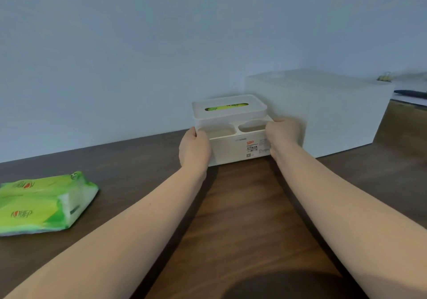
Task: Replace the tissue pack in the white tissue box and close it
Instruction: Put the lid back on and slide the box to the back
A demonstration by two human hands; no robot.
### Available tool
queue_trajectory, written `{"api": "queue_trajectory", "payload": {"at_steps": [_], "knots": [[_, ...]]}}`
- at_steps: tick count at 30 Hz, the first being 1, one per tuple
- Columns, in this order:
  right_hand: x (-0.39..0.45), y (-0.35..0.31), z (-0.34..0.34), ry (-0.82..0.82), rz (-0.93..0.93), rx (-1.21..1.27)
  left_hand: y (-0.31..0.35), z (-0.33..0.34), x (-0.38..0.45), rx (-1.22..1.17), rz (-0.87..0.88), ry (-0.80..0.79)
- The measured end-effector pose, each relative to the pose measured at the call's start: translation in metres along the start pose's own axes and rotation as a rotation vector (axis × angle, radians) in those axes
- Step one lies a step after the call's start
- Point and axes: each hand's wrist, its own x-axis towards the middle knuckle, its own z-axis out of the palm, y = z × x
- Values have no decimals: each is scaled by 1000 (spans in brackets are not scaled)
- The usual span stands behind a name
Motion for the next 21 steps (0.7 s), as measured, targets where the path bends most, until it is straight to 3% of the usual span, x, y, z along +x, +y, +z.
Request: {"api": "queue_trajectory", "payload": {"at_steps": [11,17,21], "knots": [[35,1,26,188,-196,-270,-1,22,9,65,140,-1],[30,7,25,79,-226,-334,-7,10,-2,106,164,-111],[9,-4,11,47,-290,-377,-10,0,-6,103,78,-121]]}}
